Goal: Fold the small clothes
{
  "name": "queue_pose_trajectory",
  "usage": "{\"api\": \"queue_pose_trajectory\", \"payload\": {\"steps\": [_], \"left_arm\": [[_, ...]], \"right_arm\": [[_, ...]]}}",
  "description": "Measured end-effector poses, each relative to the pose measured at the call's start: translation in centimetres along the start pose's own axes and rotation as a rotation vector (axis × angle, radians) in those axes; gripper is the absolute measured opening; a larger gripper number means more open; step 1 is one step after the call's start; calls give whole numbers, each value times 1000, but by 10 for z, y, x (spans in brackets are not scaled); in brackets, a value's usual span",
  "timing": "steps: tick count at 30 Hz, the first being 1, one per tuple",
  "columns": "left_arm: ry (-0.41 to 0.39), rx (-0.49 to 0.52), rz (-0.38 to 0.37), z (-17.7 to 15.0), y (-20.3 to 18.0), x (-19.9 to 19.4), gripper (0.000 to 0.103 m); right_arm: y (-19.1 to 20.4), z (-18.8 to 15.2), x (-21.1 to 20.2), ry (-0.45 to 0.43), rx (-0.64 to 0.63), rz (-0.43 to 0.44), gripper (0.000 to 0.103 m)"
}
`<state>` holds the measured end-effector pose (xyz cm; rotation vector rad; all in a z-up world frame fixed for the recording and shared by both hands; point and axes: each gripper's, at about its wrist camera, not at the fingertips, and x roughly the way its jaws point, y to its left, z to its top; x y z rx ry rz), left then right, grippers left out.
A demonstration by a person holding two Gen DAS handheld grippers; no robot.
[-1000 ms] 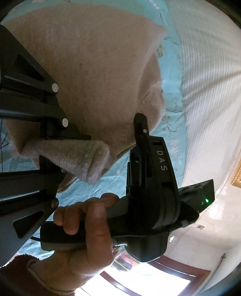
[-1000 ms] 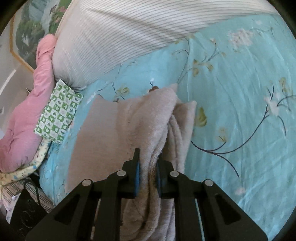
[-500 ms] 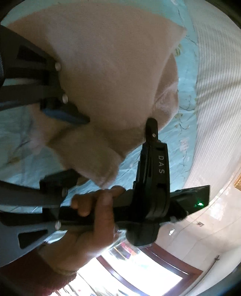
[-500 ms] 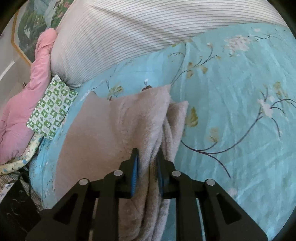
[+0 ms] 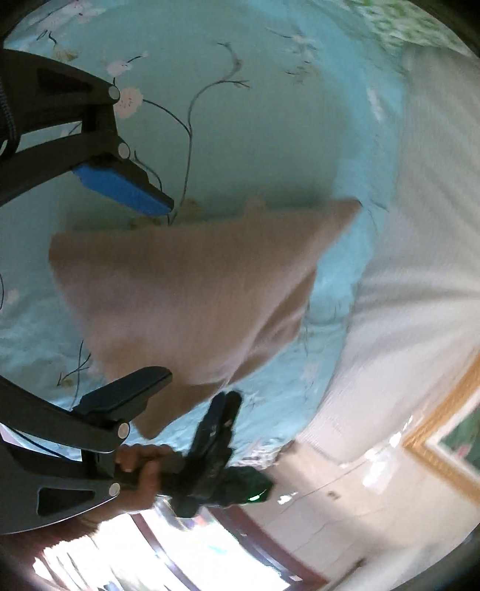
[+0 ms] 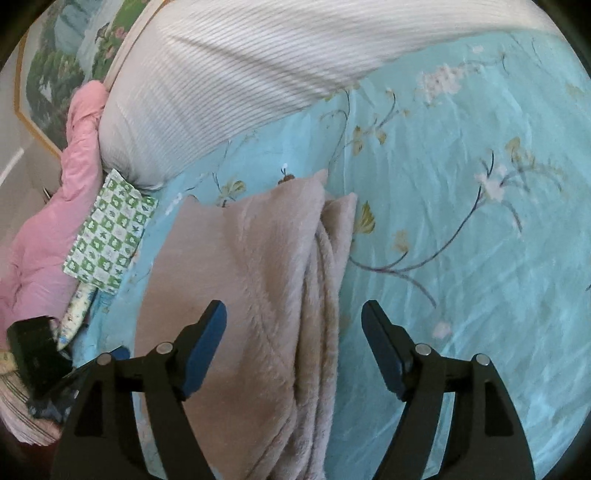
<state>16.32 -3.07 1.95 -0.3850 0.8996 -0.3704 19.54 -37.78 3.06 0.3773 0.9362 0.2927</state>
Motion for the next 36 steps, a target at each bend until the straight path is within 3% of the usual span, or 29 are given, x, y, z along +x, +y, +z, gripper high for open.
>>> {"api": "queue_pose_trajectory", "payload": {"steps": [6, 12, 14, 17, 22, 24, 25, 28, 31, 36], "left_arm": [[60, -114, -94, 20, 30, 24, 84], [113, -140, -96, 37, 42, 63, 84], [137, -133, -89, 42, 47, 77, 94], [165, -104, -62, 49, 50, 102, 97], [148, -99, -119, 58, 58, 124, 95], [132, -82, -130, 60, 56, 127, 81], [141, -78, -168, 60, 54, 129, 61], [128, -85, -180, 60, 54, 122, 49], [102, -76, -207, 58, 52, 97, 43], [59, -81, -201, 48, 63, 40, 42]], "right_arm": [[0, -4, 7, 18, 16, 18, 76], [-6, -1, 15, 31, 37, 44, 76], [-6, 0, 19, 38, 34, 31, 76], [-8, 3, 27, 55, 29, 14, 76], [-12, 7, 49, 97, 43, 30, 76], [-8, 7, 55, 105, 26, 26, 64], [-7, 6, 60, 124, 40, 51, 45], [-1, 1, 62, 127, 56, 66, 35], [16, -3, 49, 92, 58, 105, 31], [63, -21, 42, 91, 14, 196, 30]]}}
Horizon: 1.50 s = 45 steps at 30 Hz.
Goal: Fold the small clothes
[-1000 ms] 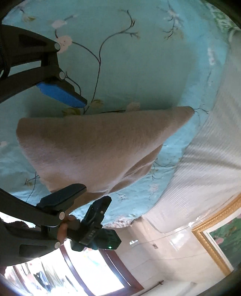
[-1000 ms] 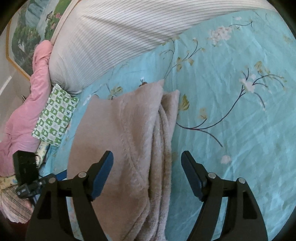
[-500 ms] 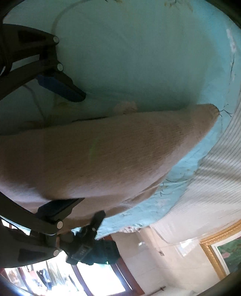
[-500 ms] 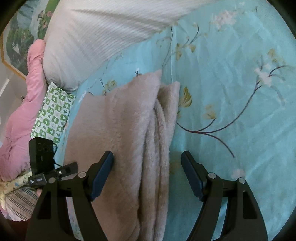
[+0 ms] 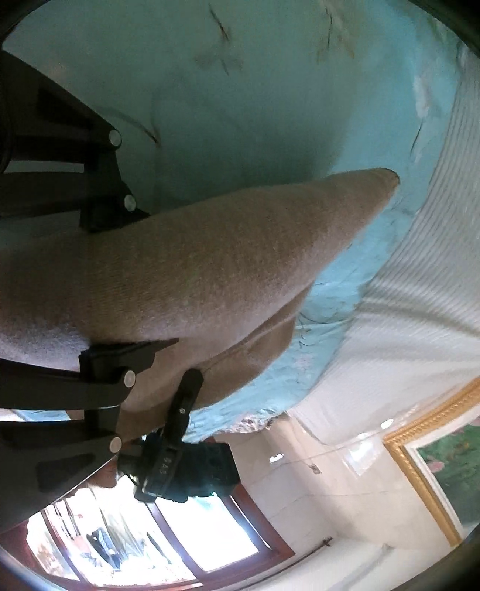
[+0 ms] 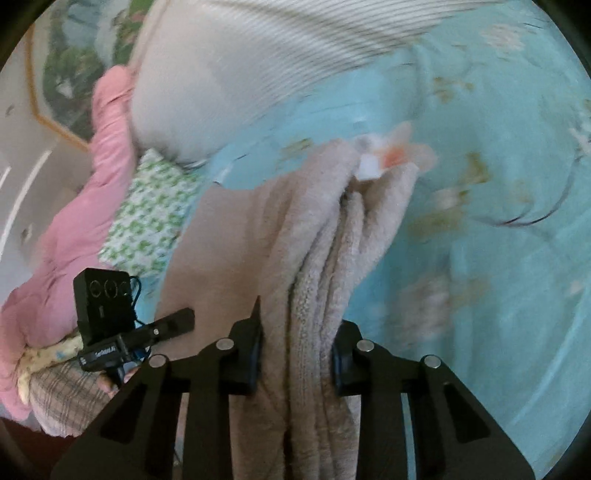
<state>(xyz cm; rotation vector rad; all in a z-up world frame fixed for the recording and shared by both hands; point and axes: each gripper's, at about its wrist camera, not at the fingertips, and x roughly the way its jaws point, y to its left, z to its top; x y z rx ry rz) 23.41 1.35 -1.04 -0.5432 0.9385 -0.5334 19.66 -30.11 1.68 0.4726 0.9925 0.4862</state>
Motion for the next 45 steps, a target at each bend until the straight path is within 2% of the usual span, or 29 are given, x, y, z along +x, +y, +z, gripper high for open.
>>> {"api": "queue_pose_trajectory", "payload": {"steps": [6, 10, 13, 15, 16, 19, 21, 22, 27, 31, 34, 36, 38, 39, 41, 42, 45], "left_arm": [[-49, -1, 74, -18, 13, -65, 43], [-63, -17, 121, -30, 27, -77, 43], [-29, -70, 149, -45, 54, -64, 45], [-37, -75, 162, -51, 60, -58, 52], [-47, -86, 161, -52, 62, -56, 60], [-63, -128, 174, -55, 67, -53, 75], [-66, -131, 168, -59, 70, -59, 76], [-64, -136, 165, -58, 71, -60, 79], [-80, -128, 187, -43, 83, -76, 83], [-101, -156, 206, -16, 98, -76, 84], [-97, -192, 216, 5, 110, -68, 84], [-79, -223, 241, 18, 117, -53, 84], [-75, -230, 277, 26, 123, -41, 80], [-85, -217, 295, 27, 121, -39, 74], [-91, -176, 319, 33, 111, -31, 42], [-91, -159, 308, 33, 107, -30, 36], [-96, -80, 384, 36, 90, -17, 35]], "right_arm": [[52, -30, 37, 24, -43, 128, 30], [64, -47, 65, 63, -42, 165, 30], [57, -56, 86, 104, -27, 139, 30], [50, -60, 90, 104, -20, 132, 30], [46, -60, 90, 104, -9, 136, 32], [43, -60, 87, 117, -14, 114, 39], [45, -58, 83, 125, -27, 63, 51], [46, -57, 81, 125, -35, 36, 57], [58, -43, 54, 43, -74, -84, 58], [68, -22, 54, 2, -92, -65, 58], [77, -7, 73, 9, -112, -64, 58], [79, 1, 93, 47, -109, -44, 51], [78, 2, 107, 76, -112, -91, 12], [78, 2, 109, 79, -124, -108, 11], [76, 3, 96, 24, -125, -75, 8], [74, 2, 84, -17, -121, -66, 8], [58, -4, 70, -56, -70, -84, 8]]}}
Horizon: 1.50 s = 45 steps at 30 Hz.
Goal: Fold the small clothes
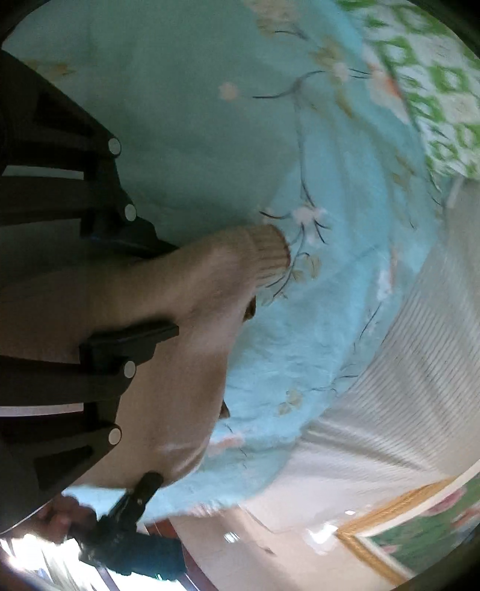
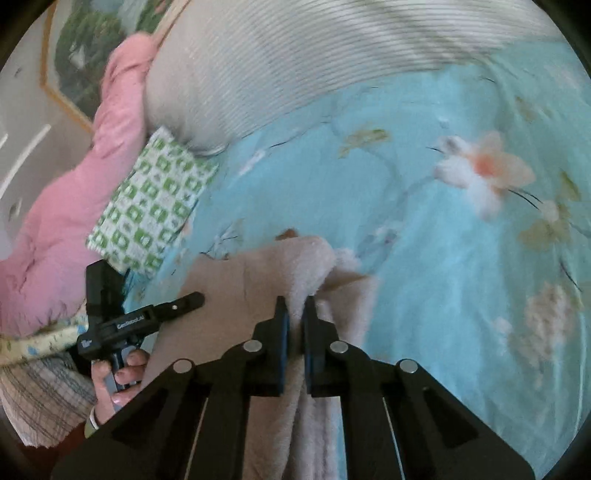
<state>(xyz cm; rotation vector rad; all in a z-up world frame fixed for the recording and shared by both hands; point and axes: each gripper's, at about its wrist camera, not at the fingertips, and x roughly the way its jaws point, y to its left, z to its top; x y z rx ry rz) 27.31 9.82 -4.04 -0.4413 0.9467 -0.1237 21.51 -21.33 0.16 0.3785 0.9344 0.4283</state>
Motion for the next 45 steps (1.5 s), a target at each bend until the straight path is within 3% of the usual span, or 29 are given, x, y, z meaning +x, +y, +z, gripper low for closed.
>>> {"api": "queue_pose_trajectory", "payload": {"steps": [3, 6, 9, 11, 13, 16, 22, 25, 29, 36, 37, 39, 40, 41, 42, 45], "left_arm": [[14, 69, 74, -4, -7, 11, 39], [23, 61, 97, -5, -5, 4, 44], [-3, 67, 111, -11, -6, -24, 45], [-31, 94, 134, -23, -10, -49, 53], [-56, 107, 131, -41, -11, -74, 54], [-62, 116, 100, -76, -15, -107, 55], [-34, 110, 68, -155, -11, -148, 57], [-37, 107, 44, -188, -9, -166, 67], [-34, 150, 79, -223, -16, -170, 70], [-60, 239, 213, -228, -34, -138, 69], [-46, 238, 250, -227, -33, -129, 67], [-36, 218, 236, -226, -29, -120, 50], [-33, 203, 213, -224, -28, -118, 34], [-30, 191, 191, -224, -29, -120, 19], [-31, 193, 179, -224, -33, -122, 13], [-67, 256, 227, -232, -51, -129, 10]], "right_arm": [[-16, -13, 14, 44, 39, -31, 7], [-17, -17, 22, 49, 59, -22, 8], [-10, -15, 9, 42, 64, -21, 16], [-1, -17, -4, 32, 32, -38, 18], [6, -25, -24, 18, -2, -40, 22], [14, -46, -52, 2, -27, -37, 38], [20, -103, -92, 17, -6, -12, 39], [21, -127, -104, 18, 8, -15, 39], [20, -145, -108, 20, 30, -6, 39], [28, -152, -91, 29, 4, -15, 39], [29, -152, -88, 33, 0, -18, 39], [30, -154, -79, 47, -6, -36, 39], [31, -155, -76, 53, -15, -40, 29], [32, -155, -75, 58, -26, -46, 8], [32, -153, -76, 62, -31, -52, 8], [30, -148, -98, 3, -27, -21, 7]]}}
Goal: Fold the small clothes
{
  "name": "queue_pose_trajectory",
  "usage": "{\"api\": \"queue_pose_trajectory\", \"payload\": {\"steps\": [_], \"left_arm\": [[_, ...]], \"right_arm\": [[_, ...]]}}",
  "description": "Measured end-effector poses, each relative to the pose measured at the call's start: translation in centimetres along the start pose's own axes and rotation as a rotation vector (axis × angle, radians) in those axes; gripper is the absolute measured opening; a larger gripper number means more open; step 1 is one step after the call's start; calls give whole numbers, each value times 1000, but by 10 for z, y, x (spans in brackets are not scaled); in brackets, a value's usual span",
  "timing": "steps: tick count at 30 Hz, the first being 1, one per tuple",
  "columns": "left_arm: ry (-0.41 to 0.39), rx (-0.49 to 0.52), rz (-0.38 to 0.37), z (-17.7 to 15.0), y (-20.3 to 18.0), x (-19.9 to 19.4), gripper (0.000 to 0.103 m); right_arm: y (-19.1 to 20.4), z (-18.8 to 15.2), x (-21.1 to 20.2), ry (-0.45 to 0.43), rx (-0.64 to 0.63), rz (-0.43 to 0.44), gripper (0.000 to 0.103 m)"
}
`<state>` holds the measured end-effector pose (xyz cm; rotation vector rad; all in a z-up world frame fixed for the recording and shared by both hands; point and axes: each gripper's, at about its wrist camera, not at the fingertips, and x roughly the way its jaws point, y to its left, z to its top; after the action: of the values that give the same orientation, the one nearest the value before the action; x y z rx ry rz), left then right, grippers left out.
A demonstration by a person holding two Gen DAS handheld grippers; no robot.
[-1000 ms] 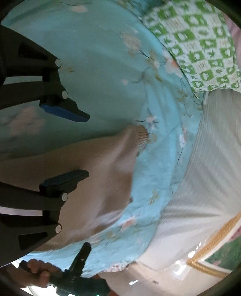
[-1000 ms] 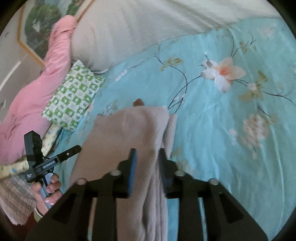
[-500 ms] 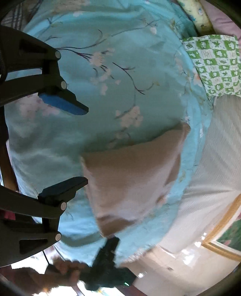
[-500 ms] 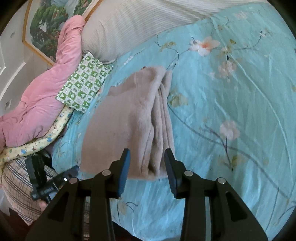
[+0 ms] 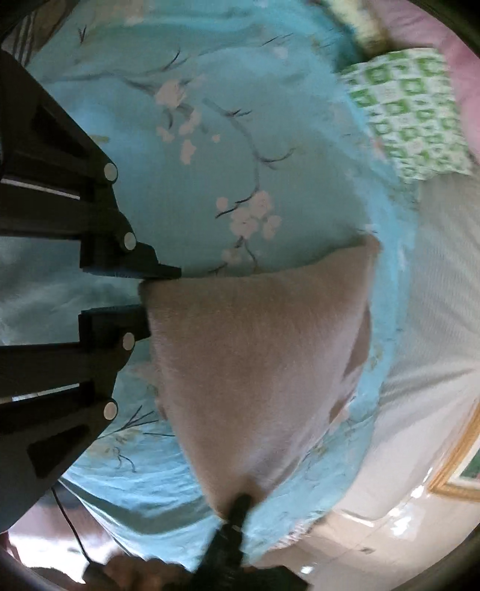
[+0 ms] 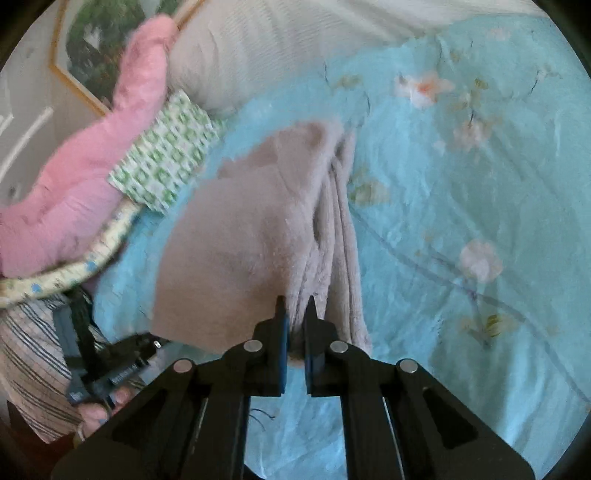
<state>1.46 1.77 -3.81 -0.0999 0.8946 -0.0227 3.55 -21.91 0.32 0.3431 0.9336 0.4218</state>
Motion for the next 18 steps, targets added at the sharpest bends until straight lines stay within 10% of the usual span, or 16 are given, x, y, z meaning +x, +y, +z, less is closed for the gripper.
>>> {"api": "queue_pose_trajectory", "payload": {"steps": [10, 14, 18], "left_arm": [[89, -60, -56, -13, 11, 14, 9], [115, -51, -94, -19, 21, -2, 13], [62, -33, -145, -13, 27, -31, 13]], "right_arm": [[-32, -16, 17, 44, 45, -61, 9], [-31, -13, 4, 56, 20, -118, 32], [-26, -10, -17, 18, 10, -143, 34]]}}
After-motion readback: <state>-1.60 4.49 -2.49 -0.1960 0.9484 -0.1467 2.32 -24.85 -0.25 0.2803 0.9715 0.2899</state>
